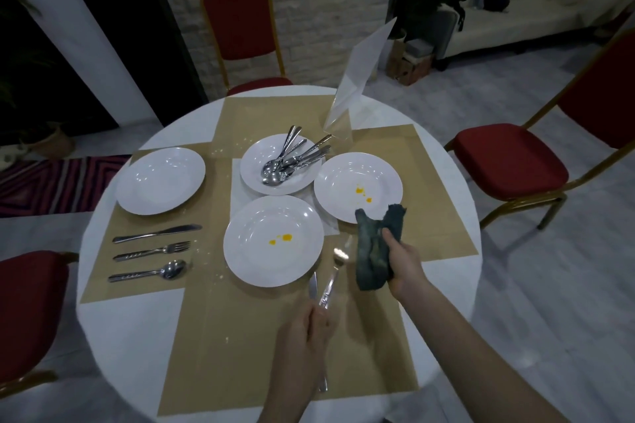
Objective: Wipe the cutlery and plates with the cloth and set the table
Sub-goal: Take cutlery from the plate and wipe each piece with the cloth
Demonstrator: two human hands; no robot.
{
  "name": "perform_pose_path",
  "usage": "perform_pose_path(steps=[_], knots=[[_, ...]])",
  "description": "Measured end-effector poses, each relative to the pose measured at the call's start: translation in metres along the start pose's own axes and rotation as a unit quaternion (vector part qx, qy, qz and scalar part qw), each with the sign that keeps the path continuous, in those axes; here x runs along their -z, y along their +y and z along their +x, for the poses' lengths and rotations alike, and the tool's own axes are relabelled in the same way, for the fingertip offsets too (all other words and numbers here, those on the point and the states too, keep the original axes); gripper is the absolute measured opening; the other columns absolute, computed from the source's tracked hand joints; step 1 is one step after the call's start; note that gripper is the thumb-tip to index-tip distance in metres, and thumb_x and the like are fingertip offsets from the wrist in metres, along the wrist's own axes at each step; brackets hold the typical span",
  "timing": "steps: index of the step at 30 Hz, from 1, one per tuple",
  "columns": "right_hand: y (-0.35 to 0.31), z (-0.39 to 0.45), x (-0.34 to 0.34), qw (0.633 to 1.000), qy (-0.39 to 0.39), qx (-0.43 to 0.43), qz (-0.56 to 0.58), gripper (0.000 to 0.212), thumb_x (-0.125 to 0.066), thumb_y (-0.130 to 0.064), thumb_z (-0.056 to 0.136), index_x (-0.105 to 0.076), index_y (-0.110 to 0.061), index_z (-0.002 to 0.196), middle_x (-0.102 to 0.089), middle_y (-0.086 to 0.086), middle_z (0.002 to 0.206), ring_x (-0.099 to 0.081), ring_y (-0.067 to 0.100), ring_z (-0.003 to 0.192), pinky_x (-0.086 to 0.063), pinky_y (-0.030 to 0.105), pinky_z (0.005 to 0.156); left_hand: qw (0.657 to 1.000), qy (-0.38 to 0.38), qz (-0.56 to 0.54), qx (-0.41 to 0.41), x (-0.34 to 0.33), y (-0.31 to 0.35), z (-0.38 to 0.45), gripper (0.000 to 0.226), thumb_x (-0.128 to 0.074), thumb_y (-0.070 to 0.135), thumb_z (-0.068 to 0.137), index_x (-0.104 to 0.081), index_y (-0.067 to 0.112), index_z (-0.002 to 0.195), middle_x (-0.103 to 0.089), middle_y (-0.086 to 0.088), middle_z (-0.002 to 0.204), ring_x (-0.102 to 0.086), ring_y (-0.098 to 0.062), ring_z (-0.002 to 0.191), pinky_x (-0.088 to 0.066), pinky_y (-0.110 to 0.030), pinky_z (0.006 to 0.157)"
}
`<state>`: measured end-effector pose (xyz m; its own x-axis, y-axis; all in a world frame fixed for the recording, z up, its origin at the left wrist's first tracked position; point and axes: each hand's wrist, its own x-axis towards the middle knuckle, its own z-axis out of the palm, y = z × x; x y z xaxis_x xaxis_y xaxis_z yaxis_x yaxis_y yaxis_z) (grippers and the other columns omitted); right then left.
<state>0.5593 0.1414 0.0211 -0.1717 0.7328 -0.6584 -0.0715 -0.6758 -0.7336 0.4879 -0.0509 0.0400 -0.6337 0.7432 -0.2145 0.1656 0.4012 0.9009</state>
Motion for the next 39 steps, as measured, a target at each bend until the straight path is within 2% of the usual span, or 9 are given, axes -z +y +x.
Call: perform_pose_path(steps=[7,13,16,18,21,24,28,32,39], knots=[[0.035,-0.046,-0.024,0.977,-0.206,-0.052,-0.016,0.041,-0.056,-0.04,0.094,-0.065,-0.006,0.115,-0.073,0.011,0.107,-0.071,0.02,0.098,-0.056,0.026,0.073,0.997,0.002,0.066,-0.034,-0.006,0.004,0.026,0.032,-0.044,0.014,0.099,-0.041,0.021,0.068,-0.042,0.006,0.053,-0.039,-0.004,0.047,-0.029,-0.019,0.047],[0.04,-0.042,-0.042,0.99,-0.116,-0.079,-0.002,0.037,-0.057,-0.028,0.096,-0.061,0.001,0.12,-0.071,0.013,0.105,-0.069,0.024,0.092,-0.055,0.026,0.067,0.996,-0.033,0.079,0.025,-0.01,-0.006,0.026,0.032,-0.042,0.016,0.1,-0.04,0.016,0.068,-0.046,0.0,0.062,-0.036,-0.008,0.055,-0.028,-0.023,0.054],[0.032,-0.032,-0.05,0.985,-0.09,-0.145,-0.01,0.043,-0.045,-0.024,0.102,-0.049,0.006,0.132,-0.055,0.02,0.131,-0.051,0.033,0.124,-0.044,0.035,0.098,0.995,-0.049,0.077,0.045,-0.012,-0.005,0.027,0.031,-0.041,0.015,0.098,-0.037,0.015,0.068,-0.044,-0.002,0.063,-0.036,-0.012,0.058,-0.029,-0.027,0.056],[0.03,-0.028,-0.055,0.979,-0.122,-0.156,-0.037,0.043,-0.04,-0.02,0.103,-0.042,0.006,0.138,-0.057,0.015,0.124,-0.046,0.033,0.128,-0.036,0.038,0.108,0.994,-0.062,0.072,0.055,-0.011,-0.006,0.026,0.03,-0.041,0.015,0.098,-0.038,0.016,0.068,-0.045,-0.001,0.063,-0.037,-0.013,0.059,-0.03,-0.028,0.057],[0.032,-0.024,-0.058,0.979,-0.112,-0.159,-0.055,0.034,-0.045,-0.017,0.102,-0.052,0.007,0.125,-0.059,0.009,0.08,-0.058,0.025,0.079,-0.05,0.034,0.078,0.992,-0.081,0.039,0.083,-0.007,-0.006,0.025,0.028,-0.039,0.014,0.098,-0.042,0.015,0.07,-0.042,0.001,0.061,-0.034,-0.012,0.056,-0.029,-0.028,0.056],[0.03,-0.017,-0.055,0.976,-0.092,-0.163,-0.111,0.03,-0.05,-0.02,0.101,-0.057,0.005,0.114,-0.069,0.018,0.098,-0.06,0.032,0.099,-0.044,0.036,0.096,0.986,-0.112,-0.027,0.12,0.001,-0.004,0.025,0.027,-0.036,0.015,0.1,-0.048,0.012,0.075,-0.039,0.004,0.056,-0.03,-0.007,0.046,-0.026,-0.022,0.047],[0.03,0.004,-0.035,0.984,-0.018,-0.037,-0.172,0.029,-0.057,-0.021,0.096,-0.062,0.003,0.11,-0.066,0.011,0.088,-0.063,0.029,0.083,-0.051,0.034,0.074,0.976,-0.156,-0.094,0.123,0.006,0.004,0.02,0.029,-0.037,0.017,0.102,-0.05,0.009,0.078,-0.037,0.008,0.051,-0.028,-0.005,0.042,-0.024,-0.017,0.041],[0.006,0.033,0.002,0.989,0.068,0.036,-0.128,0.032,-0.058,-0.02,0.096,-0.061,0.009,0.108,-0.065,0.012,0.09,-0.061,0.029,0.082,-0.048,0.035,0.071,0.972,-0.156,-0.132,0.111,0.008,0.005,0.008,0.029,-0.039,0.014,0.101,-0.049,0.007,0.075,-0.035,0.007,0.047,-0.027,-0.006,0.039,-0.025,-0.016,0.038],[0.026,-0.008,0.004,0.986,-0.146,-0.063,-0.052,0.041,-0.058,-0.043,0.093,-0.066,-0.008,0.114,-0.073,0.009,0.108,-0.069,0.021,0.098,-0.056,0.032,0.081,0.996,-0.019,0.084,-0.026,-0.01,0.013,0.031,0.023,-0.039,0.021,0.102,-0.057,0.011,0.092,-0.057,0.006,0.071,-0.047,-0.005,0.059,-0.04,-0.024,0.06]])
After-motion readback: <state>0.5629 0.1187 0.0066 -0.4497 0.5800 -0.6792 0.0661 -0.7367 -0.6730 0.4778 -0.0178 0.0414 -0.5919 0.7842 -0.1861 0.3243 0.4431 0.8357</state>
